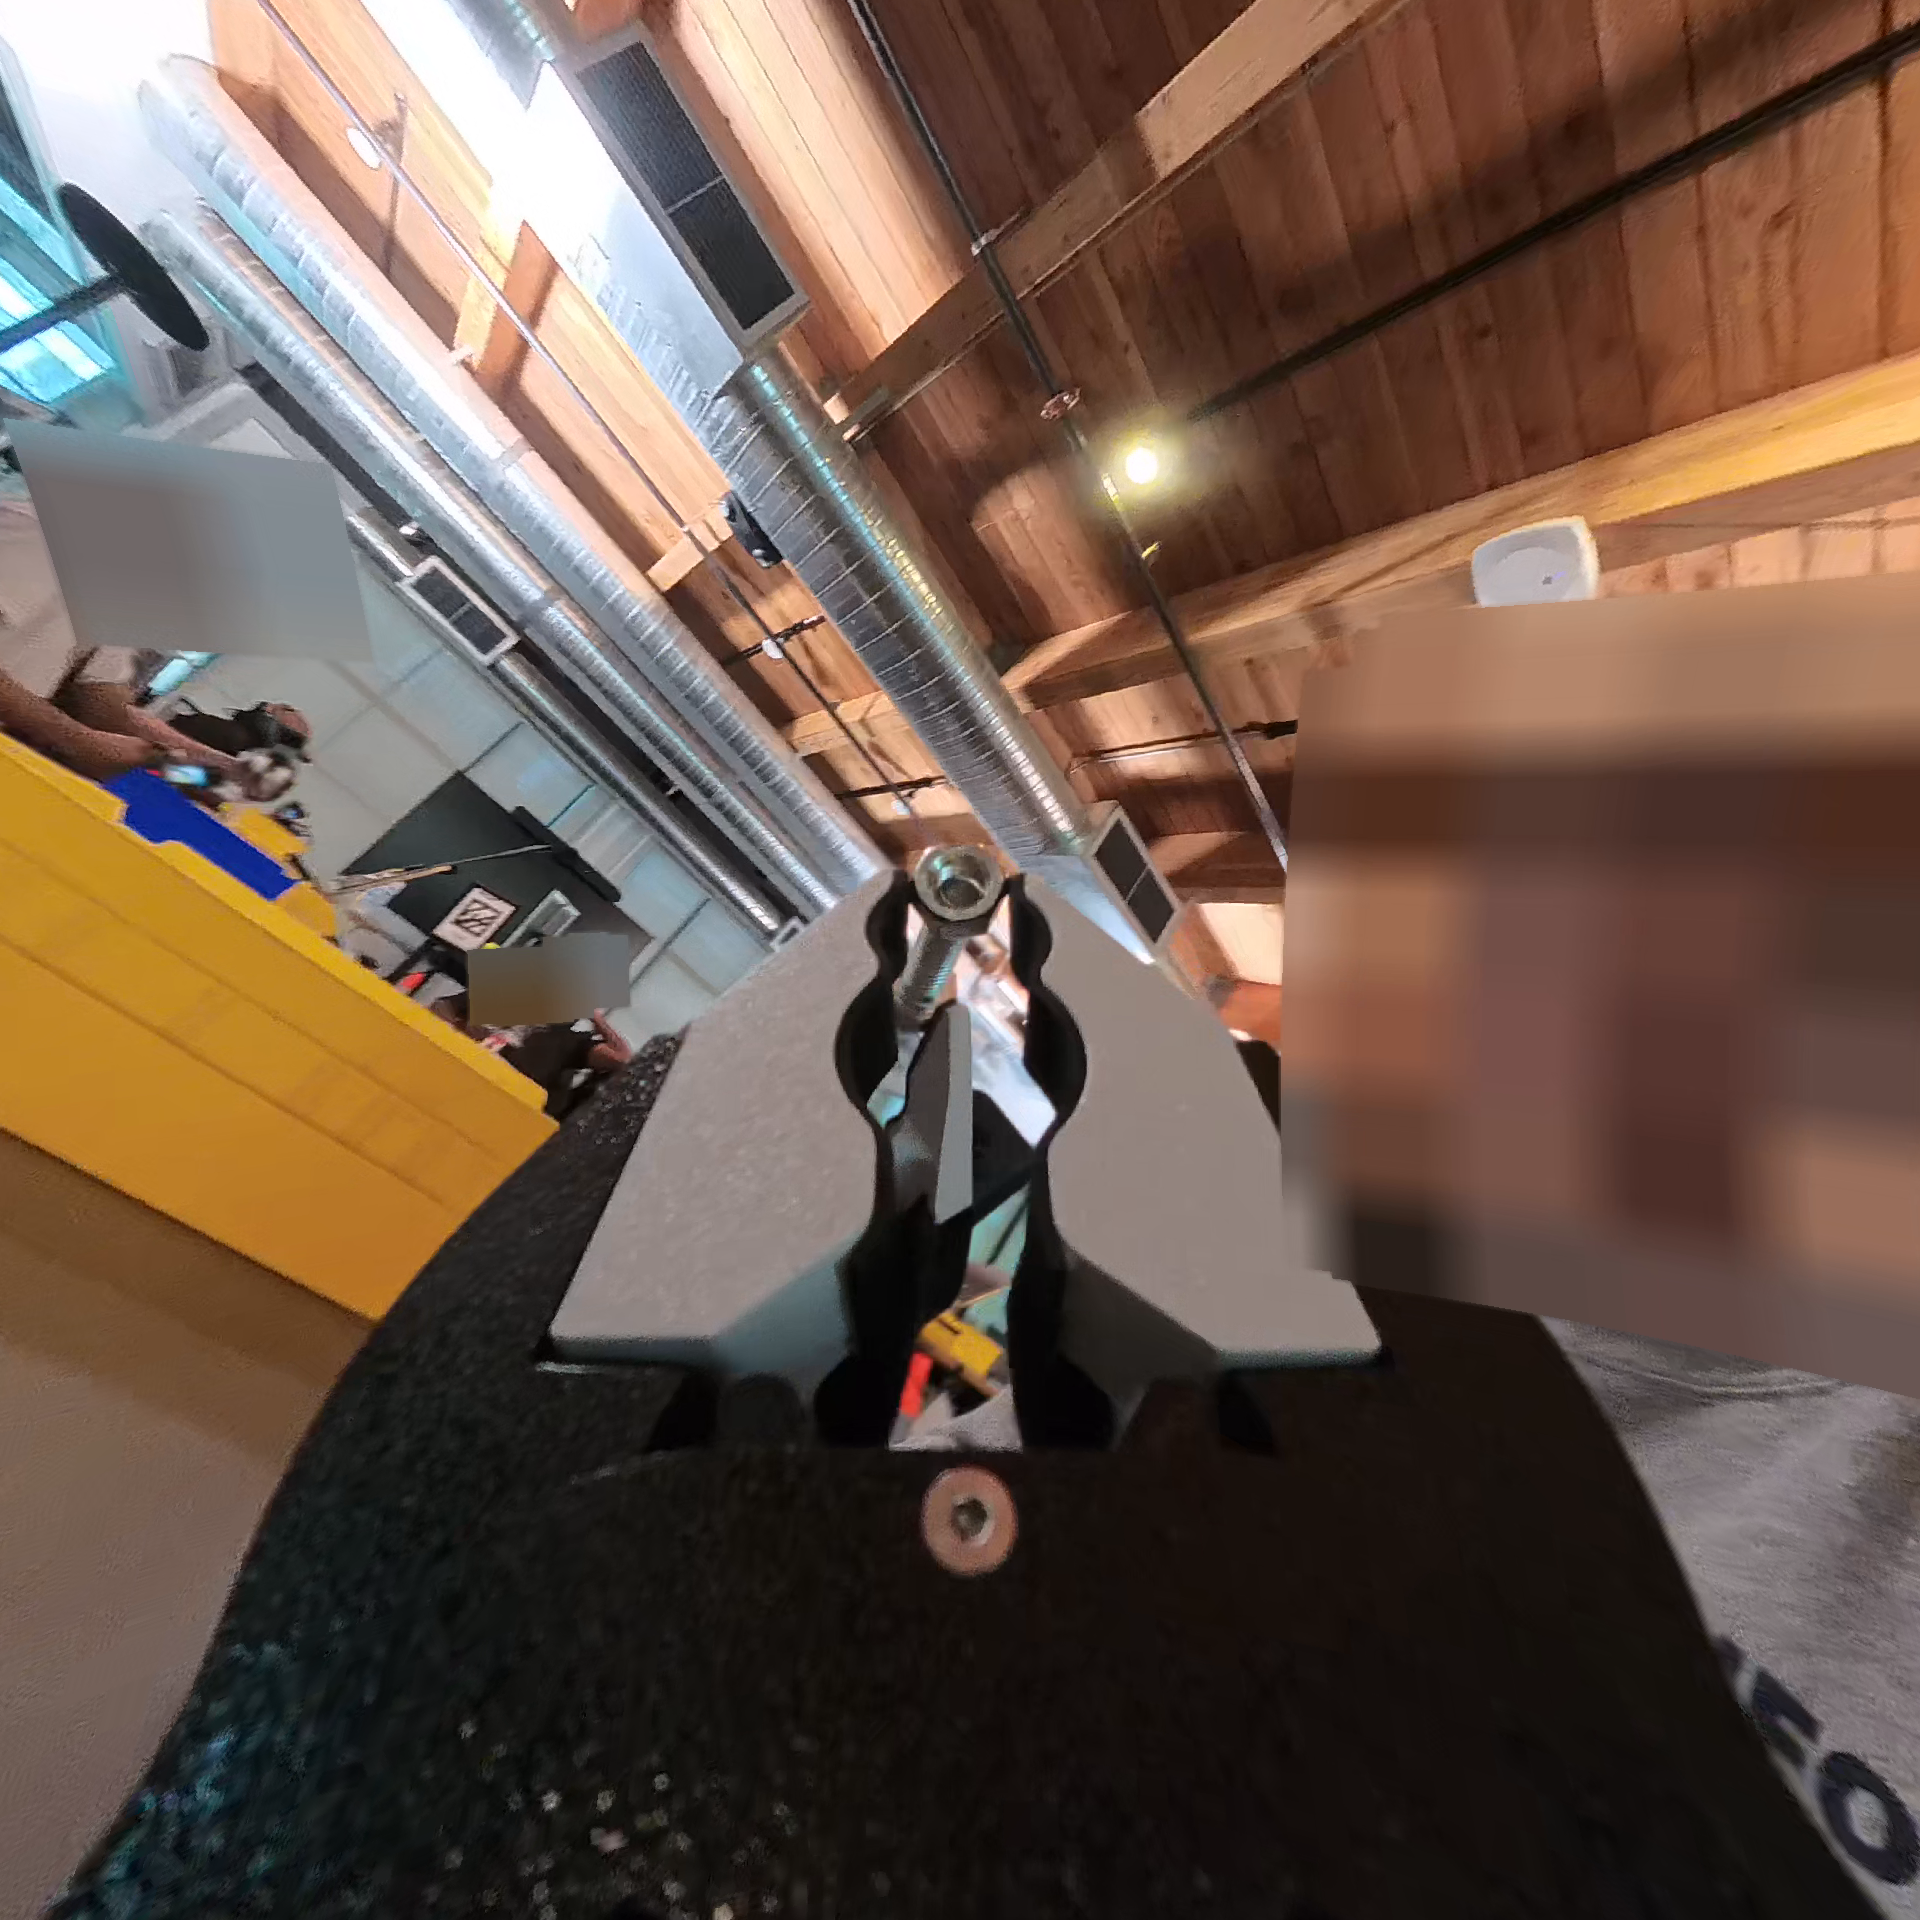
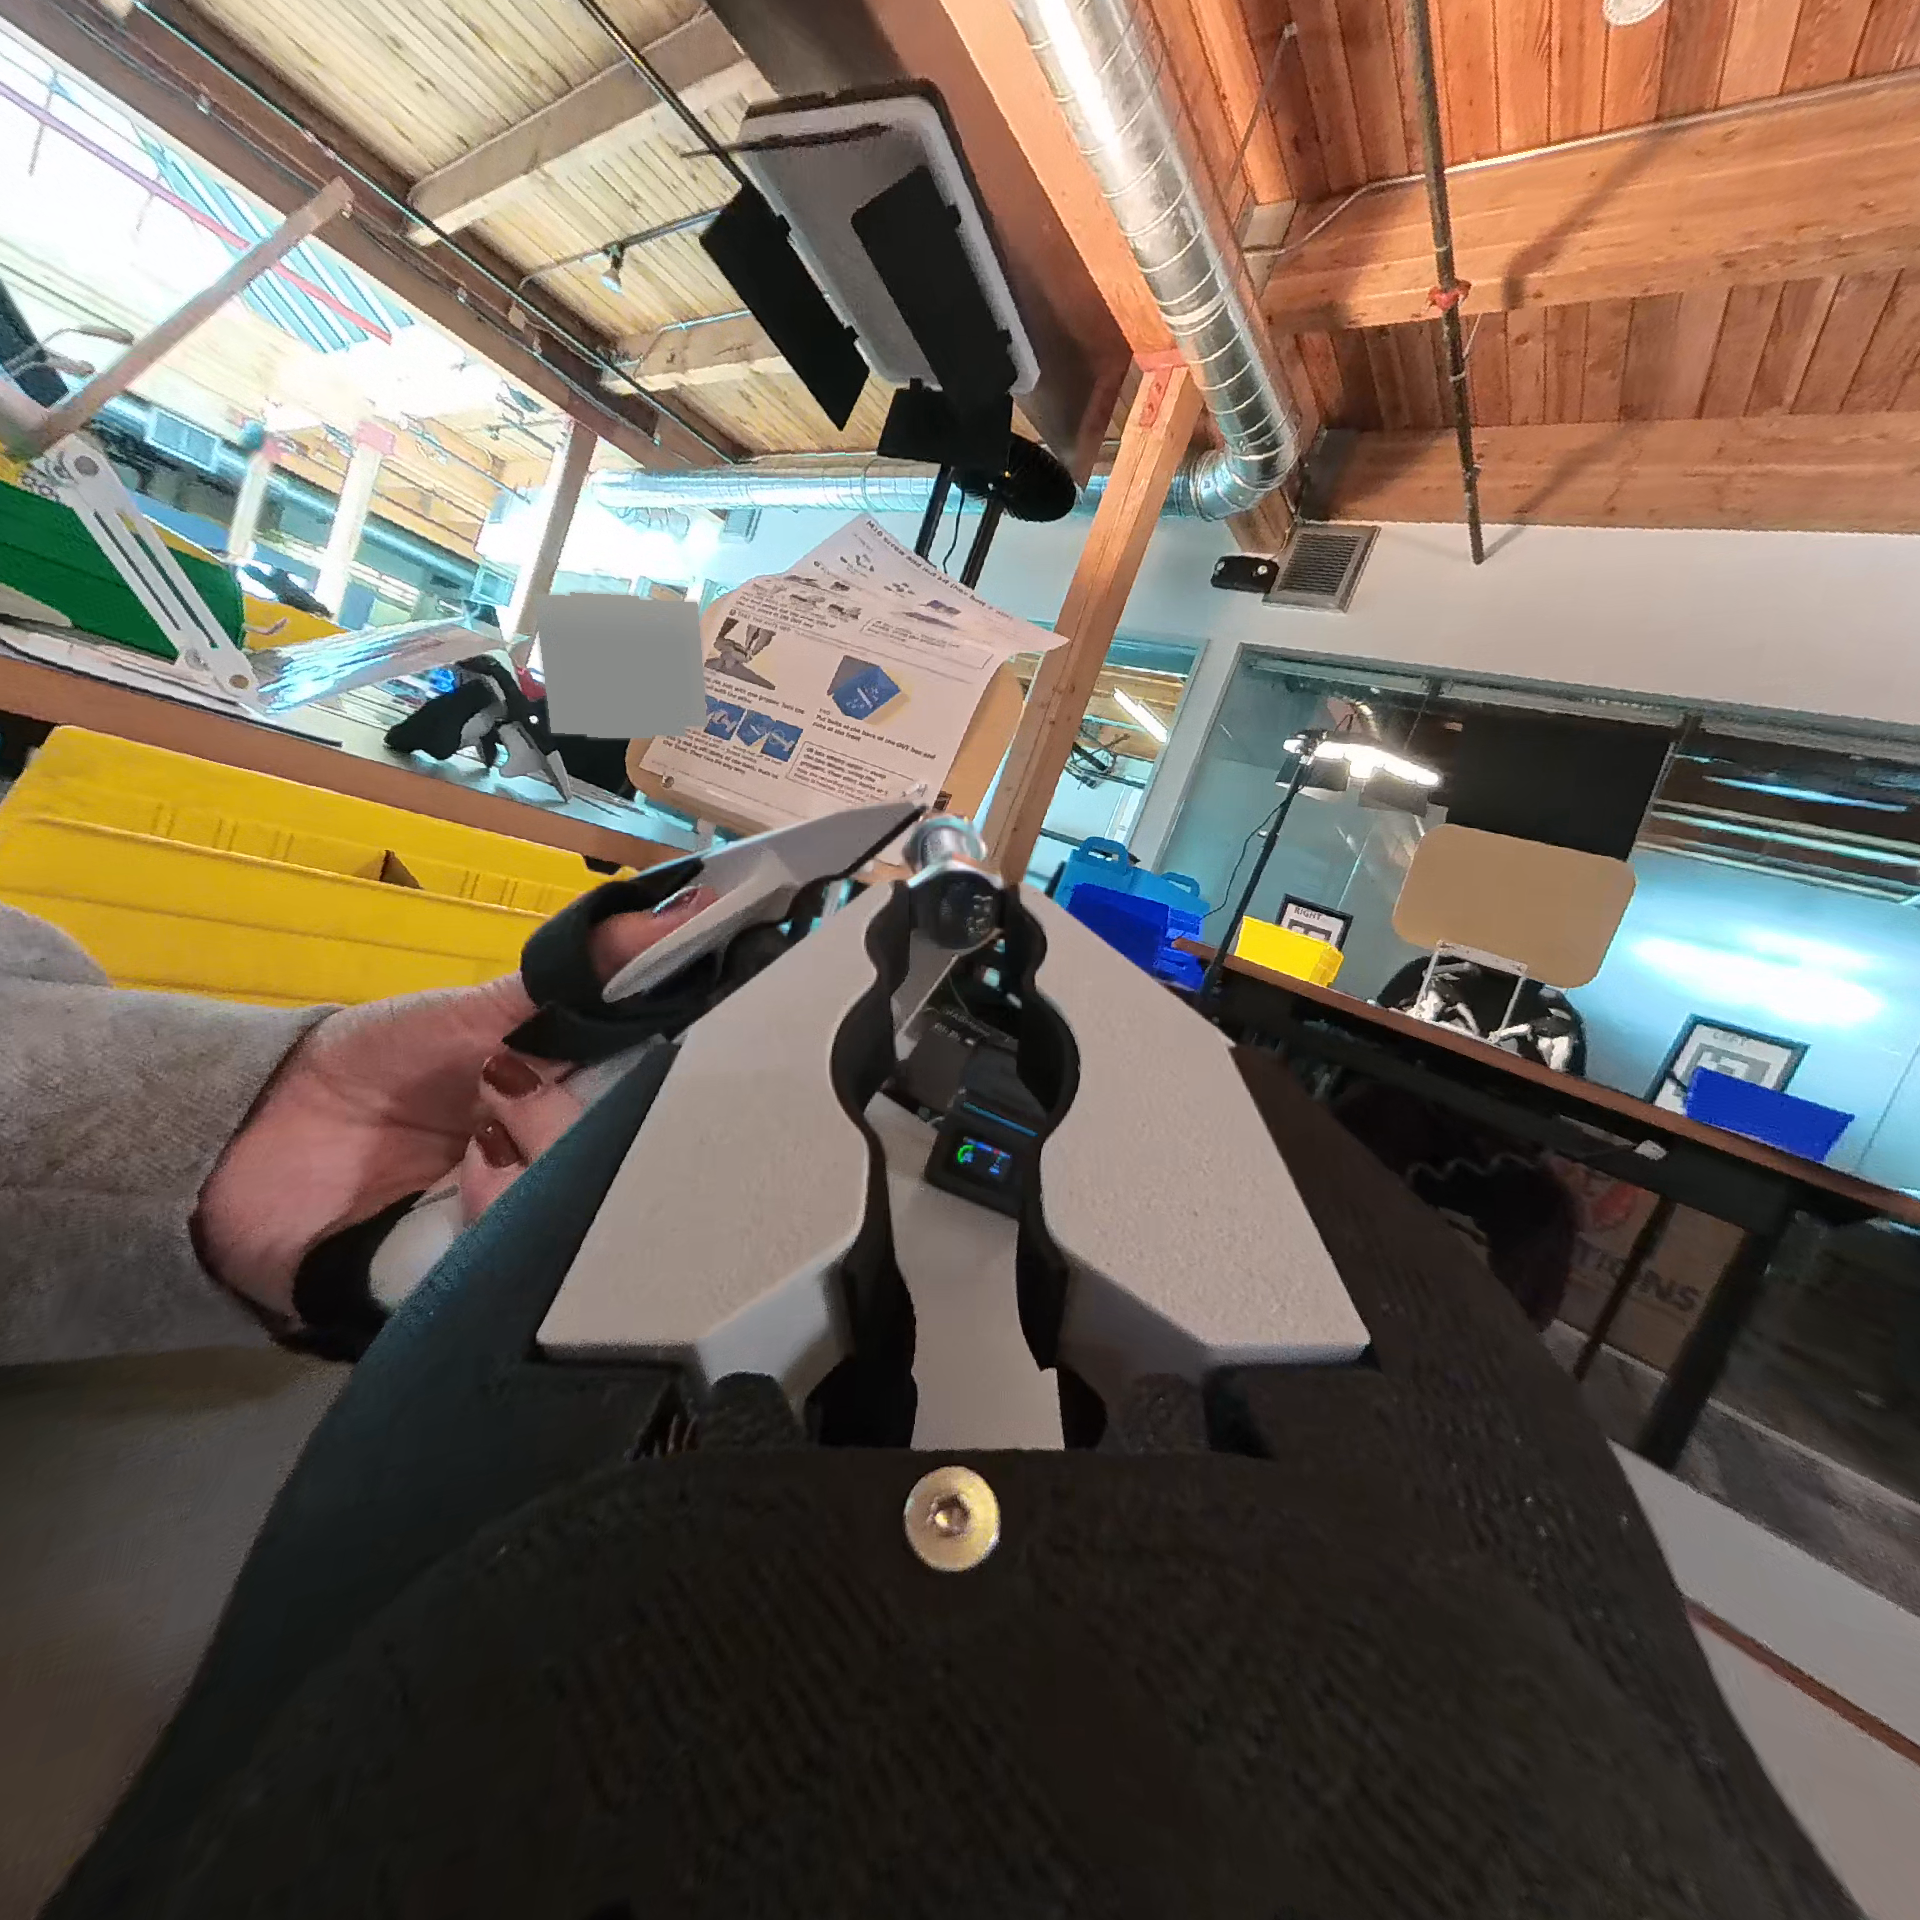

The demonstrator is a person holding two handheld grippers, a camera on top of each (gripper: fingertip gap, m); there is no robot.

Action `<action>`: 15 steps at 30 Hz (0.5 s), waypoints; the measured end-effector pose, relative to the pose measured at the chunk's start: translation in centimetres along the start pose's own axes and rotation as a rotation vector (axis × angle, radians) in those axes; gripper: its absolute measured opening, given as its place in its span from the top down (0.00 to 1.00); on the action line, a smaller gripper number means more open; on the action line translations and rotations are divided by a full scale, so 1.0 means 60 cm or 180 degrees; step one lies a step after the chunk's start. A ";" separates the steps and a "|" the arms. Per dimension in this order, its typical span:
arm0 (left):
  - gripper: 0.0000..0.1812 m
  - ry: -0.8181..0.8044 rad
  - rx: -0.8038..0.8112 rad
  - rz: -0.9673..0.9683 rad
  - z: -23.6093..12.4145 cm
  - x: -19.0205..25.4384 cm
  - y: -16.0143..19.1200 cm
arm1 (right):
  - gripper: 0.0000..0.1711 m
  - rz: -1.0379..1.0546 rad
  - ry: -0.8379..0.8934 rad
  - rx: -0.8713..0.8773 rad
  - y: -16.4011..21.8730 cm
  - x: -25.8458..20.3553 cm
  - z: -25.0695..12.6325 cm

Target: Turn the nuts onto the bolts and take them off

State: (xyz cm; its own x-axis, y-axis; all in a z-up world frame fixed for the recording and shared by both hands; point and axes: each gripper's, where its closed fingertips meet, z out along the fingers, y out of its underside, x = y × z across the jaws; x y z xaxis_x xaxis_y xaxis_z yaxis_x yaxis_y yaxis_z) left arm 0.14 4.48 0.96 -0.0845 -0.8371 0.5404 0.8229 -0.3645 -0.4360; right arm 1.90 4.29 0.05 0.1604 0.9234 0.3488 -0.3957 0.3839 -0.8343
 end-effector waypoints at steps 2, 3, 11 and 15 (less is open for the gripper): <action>0.92 -0.0153 -0.0103 0.0220 0.002 0.001 -0.001 | 0.91 0.0189 -0.0043 0.0005 0.007 -0.001 0.001; 0.92 -0.0238 -0.0186 0.0345 0.004 0.002 -0.002 | 0.91 0.0328 -0.0062 0.0027 0.008 -0.001 0.002; 0.91 -0.1112 -0.1130 0.1375 0.005 0.005 0.002 | 0.91 0.0880 -0.0166 0.0132 0.007 -0.002 0.004; 0.91 -0.1238 -0.1288 0.1514 0.016 0.017 0.006 | 0.91 0.1213 -0.0251 0.0293 -0.004 -0.004 0.004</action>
State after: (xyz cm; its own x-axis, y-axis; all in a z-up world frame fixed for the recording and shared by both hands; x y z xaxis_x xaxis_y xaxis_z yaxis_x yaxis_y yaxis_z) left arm 0.88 3.90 2.05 0.4973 -0.7645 0.4102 0.4428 -0.1830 -0.8778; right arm 1.75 3.96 0.28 -0.0821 0.9950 0.0564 -0.4934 0.0086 -0.8697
